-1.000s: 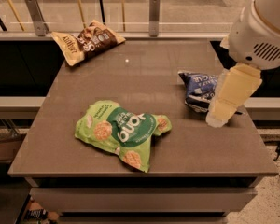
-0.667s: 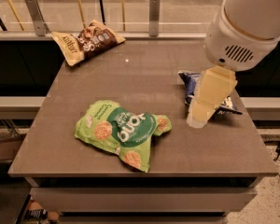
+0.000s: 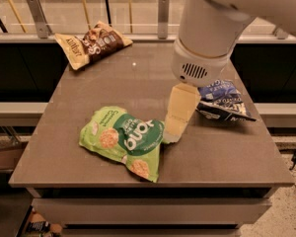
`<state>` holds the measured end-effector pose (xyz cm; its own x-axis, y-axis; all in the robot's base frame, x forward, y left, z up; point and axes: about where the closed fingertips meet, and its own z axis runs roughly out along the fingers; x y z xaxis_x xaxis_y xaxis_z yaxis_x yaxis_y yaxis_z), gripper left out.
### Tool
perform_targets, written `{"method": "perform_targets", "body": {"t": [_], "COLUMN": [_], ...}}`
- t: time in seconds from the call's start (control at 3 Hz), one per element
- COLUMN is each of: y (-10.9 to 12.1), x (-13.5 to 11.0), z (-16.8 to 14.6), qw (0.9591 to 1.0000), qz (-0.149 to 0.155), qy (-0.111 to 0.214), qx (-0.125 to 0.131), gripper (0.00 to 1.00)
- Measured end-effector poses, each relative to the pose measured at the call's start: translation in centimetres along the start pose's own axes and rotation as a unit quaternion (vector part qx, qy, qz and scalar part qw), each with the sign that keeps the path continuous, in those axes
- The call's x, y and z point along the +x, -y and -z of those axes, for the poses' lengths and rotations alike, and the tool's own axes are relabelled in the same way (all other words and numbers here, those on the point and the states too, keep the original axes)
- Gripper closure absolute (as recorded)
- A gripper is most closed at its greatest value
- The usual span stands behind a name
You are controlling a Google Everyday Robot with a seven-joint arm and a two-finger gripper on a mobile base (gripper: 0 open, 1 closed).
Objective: Move green rice chip bag near brown chip bag
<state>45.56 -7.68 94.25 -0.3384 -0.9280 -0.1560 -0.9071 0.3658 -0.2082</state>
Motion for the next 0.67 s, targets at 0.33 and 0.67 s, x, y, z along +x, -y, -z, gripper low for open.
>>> {"method": "perform_targets", "body": {"t": [0.33,0.67], "y": [-0.6,-1.0], "x": [-1.1,-1.8], "z": [-2.8,-4.7], "qw": [0.9995,0.9975], "qz": [-0.018,-0.034], "qy": [0.003,0.039], "qx": [-0.026,-0.049], "gripper": [0.0,0.0]}}
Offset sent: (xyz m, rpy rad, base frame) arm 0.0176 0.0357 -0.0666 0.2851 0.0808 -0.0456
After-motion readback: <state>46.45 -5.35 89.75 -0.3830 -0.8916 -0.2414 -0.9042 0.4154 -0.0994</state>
